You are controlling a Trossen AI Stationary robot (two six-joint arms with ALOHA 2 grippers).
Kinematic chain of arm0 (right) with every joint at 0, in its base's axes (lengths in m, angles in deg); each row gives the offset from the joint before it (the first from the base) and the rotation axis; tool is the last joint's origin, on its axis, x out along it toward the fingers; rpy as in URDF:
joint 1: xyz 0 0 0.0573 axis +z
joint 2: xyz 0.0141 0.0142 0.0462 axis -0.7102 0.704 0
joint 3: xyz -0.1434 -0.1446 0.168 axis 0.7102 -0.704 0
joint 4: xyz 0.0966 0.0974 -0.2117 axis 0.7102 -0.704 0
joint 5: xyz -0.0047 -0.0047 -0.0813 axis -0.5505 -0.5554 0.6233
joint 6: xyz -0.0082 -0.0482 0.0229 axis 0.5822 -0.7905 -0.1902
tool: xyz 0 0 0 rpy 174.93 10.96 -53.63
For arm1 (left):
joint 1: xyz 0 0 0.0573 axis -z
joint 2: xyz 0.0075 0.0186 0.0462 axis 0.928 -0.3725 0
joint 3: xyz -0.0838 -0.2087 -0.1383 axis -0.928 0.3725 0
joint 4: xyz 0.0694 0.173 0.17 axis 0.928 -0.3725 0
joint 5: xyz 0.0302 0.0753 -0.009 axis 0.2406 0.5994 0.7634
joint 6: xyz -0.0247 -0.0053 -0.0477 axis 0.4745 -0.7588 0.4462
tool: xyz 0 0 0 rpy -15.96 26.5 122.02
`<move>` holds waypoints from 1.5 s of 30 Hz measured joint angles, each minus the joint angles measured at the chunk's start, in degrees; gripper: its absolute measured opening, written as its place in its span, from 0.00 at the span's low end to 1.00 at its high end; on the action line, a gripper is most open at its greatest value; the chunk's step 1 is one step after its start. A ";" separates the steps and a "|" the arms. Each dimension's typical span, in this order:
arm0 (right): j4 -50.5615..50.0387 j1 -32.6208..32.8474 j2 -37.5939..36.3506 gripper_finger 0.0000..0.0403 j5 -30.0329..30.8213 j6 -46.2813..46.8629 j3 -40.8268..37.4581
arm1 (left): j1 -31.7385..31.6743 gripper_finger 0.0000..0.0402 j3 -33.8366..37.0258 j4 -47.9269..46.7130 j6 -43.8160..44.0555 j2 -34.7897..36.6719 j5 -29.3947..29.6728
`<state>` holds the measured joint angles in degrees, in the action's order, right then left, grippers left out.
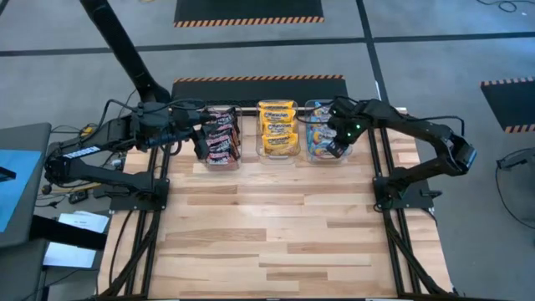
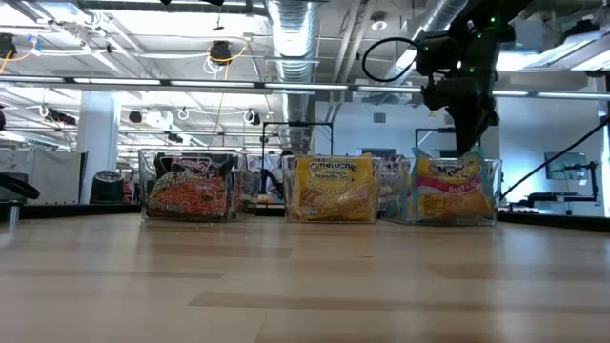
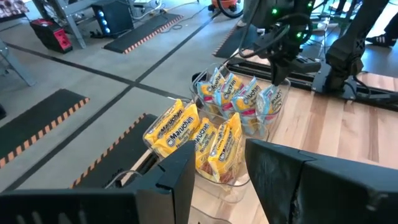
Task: Sort Maruchan noodles
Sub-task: Put the blue noodle pack into the right transparent bin, then return to Home Position
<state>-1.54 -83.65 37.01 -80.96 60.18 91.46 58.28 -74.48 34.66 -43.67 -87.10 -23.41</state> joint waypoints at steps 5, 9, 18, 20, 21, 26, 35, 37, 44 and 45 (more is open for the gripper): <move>-1.32 0.00 0.00 0.17 0.02 -0.47 -0.01 | 0.00 0.32 0.00 0.00 0.03 0.02 -0.02; -1.65 -0.09 0.00 0.17 0.33 -0.47 -0.01 | 0.00 0.32 0.00 -0.02 -0.04 0.04 -0.02; -1.53 -3.47 3.28 0.17 0.23 -0.63 -1.83 | 0.00 0.32 0.00 -1.25 -0.49 1.43 0.01; -1.76 -3.82 3.85 0.17 0.22 -0.63 -2.31 | 0.00 0.32 0.02 -2.72 -0.09 1.65 0.00; -1.76 -3.82 3.94 0.17 0.22 -0.61 -2.30 | 0.00 0.32 0.02 -2.95 -0.04 1.68 0.00; -1.94 -3.72 4.02 0.17 0.17 -0.45 -0.99 | 0.01 0.32 0.02 -3.83 0.12 2.11 -0.02; -6.91 -3.65 3.55 0.17 0.24 -2.25 4.13 | 0.00 0.32 0.01 -4.07 3.01 2.40 -0.07; -7.58 -3.65 2.86 0.17 0.12 -3.66 4.74 | 0.00 0.32 0.01 -4.19 3.06 2.71 -0.07; -1.97 -2.60 -5.12 0.17 -5.25 -7.99 5.21 | 0.04 0.32 0.02 -8.79 6.99 7.60 -0.55; -0.70 -2.41 -6.71 0.17 -5.98 -8.30 5.23 | 0.04 0.32 0.03 -9.03 7.19 8.48 -1.75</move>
<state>-2.24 -86.05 30.31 -86.94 51.88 96.69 58.32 -74.44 25.63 -36.48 -78.62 -25.16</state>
